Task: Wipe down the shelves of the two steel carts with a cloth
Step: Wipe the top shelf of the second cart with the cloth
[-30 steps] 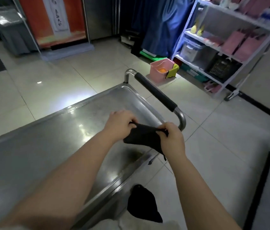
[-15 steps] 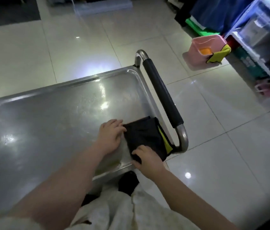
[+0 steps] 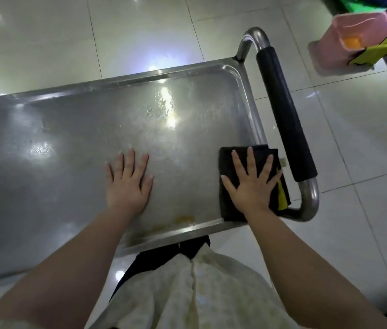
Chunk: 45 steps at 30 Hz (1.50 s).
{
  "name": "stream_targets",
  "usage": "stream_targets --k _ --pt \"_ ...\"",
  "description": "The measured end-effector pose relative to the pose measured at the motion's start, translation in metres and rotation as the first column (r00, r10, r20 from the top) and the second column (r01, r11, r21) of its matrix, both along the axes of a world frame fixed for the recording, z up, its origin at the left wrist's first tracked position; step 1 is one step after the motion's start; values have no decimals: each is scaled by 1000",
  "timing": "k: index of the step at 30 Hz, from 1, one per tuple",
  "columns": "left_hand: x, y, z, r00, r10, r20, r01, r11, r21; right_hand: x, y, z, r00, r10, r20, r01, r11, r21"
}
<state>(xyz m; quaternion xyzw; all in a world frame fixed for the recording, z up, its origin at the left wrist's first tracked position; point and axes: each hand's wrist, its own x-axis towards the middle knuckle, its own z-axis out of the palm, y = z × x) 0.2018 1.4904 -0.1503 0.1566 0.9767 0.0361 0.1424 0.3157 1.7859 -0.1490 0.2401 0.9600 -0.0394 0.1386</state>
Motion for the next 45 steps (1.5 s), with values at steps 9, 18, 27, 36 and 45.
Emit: stream_targets --k 9,18,27,36,45 --pt "0 -5 0 1000 -16 -19 17 1000 17 -55 -151 -2 953 284 -107 -293 952 -85" --pt "0 -5 -7 998 1 -67 6 994 113 -36 -18 -6 988 -121 -91 123 992 13" --pt "-4 -14 -7 998 -19 -61 24 997 79 -88 -148 -8 965 235 -117 -242 969 -44" --pt "-58 -23 15 991 112 -76 -96 977 190 -81 -158 -4 948 295 -123 -301 953 -39" --pt "-81 -24 -10 996 -6 -87 16 994 104 -84 -140 -5 935 324 -140 -333 942 -44"
